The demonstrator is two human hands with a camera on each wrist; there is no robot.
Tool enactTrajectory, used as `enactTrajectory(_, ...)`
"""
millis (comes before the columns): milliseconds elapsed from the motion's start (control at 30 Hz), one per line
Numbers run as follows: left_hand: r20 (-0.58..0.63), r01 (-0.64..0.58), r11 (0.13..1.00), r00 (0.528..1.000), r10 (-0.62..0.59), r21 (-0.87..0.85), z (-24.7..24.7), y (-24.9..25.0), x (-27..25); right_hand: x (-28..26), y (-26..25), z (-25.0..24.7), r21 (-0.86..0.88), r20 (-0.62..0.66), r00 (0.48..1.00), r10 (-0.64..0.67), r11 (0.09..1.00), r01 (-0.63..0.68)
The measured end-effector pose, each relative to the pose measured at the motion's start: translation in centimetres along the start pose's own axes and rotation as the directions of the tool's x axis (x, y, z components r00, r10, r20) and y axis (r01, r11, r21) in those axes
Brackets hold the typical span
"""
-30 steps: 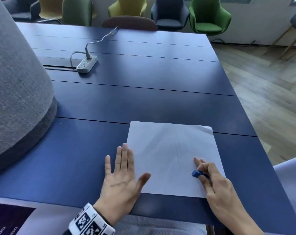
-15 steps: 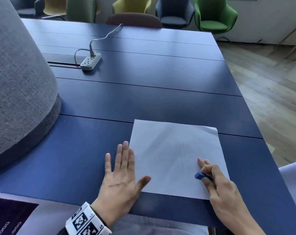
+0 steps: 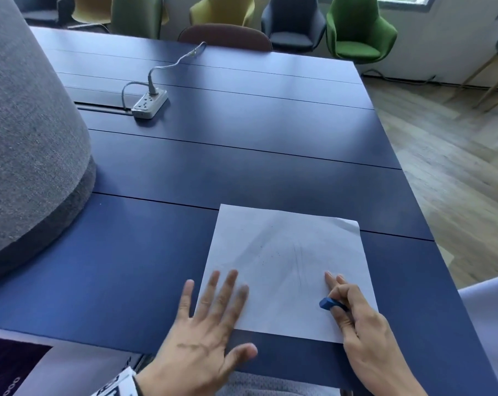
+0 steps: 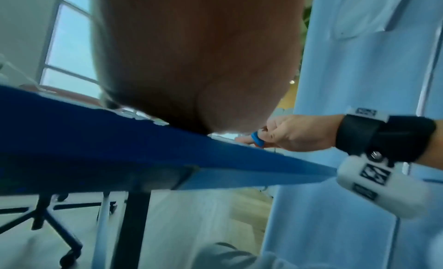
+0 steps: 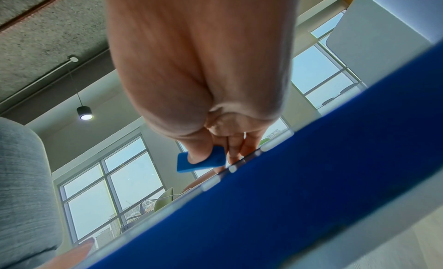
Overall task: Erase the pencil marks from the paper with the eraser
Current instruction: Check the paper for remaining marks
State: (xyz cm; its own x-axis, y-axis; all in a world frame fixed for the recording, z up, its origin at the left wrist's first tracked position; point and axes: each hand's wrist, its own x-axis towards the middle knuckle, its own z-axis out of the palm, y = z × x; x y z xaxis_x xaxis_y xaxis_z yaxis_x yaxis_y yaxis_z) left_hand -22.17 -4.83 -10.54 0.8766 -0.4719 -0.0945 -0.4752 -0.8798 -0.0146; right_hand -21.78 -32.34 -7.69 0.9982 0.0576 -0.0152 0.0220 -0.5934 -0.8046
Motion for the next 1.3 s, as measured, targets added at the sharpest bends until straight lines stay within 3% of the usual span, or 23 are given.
enactTrajectory(100, 0.043, 0.182, 0.983, 0.983, -0.181, -0.021, -0.9, -1.9, 1.0, 0.0, 0.1, 0.1, -0.013, 0.003, 1.000, -0.004, 1.000, 0.004)
enactTrajectory(167, 0.055, 0.212, 0.976, 0.976, -0.210, -0.043, -2.6, -2.7, 2.3, -0.1, 0.2, 0.1, -0.020, 0.010, 1.000, -0.009, 1.000, 0.009)
enactTrajectory(300, 0.176, 0.034, 0.997, 0.984, -0.021, -0.071, -6.6, -1.8, 6.7, -0.1, 0.3, 0.0, 0.006, 0.022, 1.000, -0.001, 1.000, 0.000)
enactTrajectory(467, 0.296, -0.205, 0.968, 0.924, 0.240, -0.145, -7.5, 1.8, 12.5, 0.0, 0.4, -0.1, -0.002, 0.018, 1.000, 0.007, 1.000, -0.007)
enactTrajectory(567, 0.385, -0.278, 0.948, 0.867, 0.316, -0.152, -6.3, 2.5, 13.4, 0.1, 0.5, -0.1, 0.012, 0.012, 1.000, 0.007, 1.000, -0.007)
enactTrajectory(667, 0.377, -0.324, 0.940, 0.862, 0.339, -0.104, -5.4, 0.9, 12.4, 0.1, 0.4, -0.1, 0.041, 0.005, 1.000, 0.007, 0.999, -0.007)
enactTrajectory(733, 0.379, -0.265, 0.958, 0.880, 0.287, -0.110, -5.4, -0.6, 11.2, 0.1, 0.4, -0.1, 0.054, 0.012, 1.000, 0.014, 0.998, -0.015)
enactTrajectory(867, 0.434, 0.125, 0.986, 0.898, -0.066, -0.110, -5.6, -3.5, 10.1, 0.0, 0.6, -0.3, 0.063, 0.029, 0.999, 0.021, 0.998, -0.022)
enactTrajectory(900, 0.407, 0.169, 0.980, 0.907, -0.111, -0.109, -5.5, -3.6, 10.0, 0.0, 0.6, -0.4, 0.062, 0.031, 0.999, 0.019, 0.998, -0.021)
enactTrajectory(967, 0.264, 0.053, 0.994, 0.964, -0.025, -0.101, -5.0, -2.6, 9.1, 0.0, 0.6, -0.4, 0.061, 0.031, 0.999, 0.018, 0.998, -0.020)
enactTrajectory(1033, 0.247, -0.084, 0.993, 0.964, 0.102, -0.081, -3.3, -1.1, 7.7, 0.0, 0.6, -0.4, 0.063, 0.030, 0.999, 0.020, 0.998, -0.022)
enactTrajectory(1100, 0.225, -0.126, 0.988, 0.964, 0.142, -0.084, -2.6, -0.6, 6.6, 0.1, 0.6, -0.4, 0.063, 0.034, 0.999, 0.022, 0.998, -0.024)
enactTrajectory(1200, 0.258, 0.039, 0.998, 0.966, -0.023, -0.055, -4.1, -2.8, 7.5, 0.1, 0.6, -0.4, 0.070, 0.039, 0.999, 0.028, 0.997, -0.031)
enactTrajectory(1267, 0.317, 0.184, 0.979, 0.937, -0.148, -0.085, -5.1, -4.4, 8.3, 0.1, 0.6, -0.4, 0.062, 0.045, 0.999, 0.027, 0.998, -0.029)
enactTrajectory(1300, 0.309, 0.172, 0.982, 0.941, -0.138, -0.084, -5.3, -4.4, 8.7, 0.1, 0.6, -0.4, 0.051, 0.040, 0.999, 0.022, 0.998, -0.024)
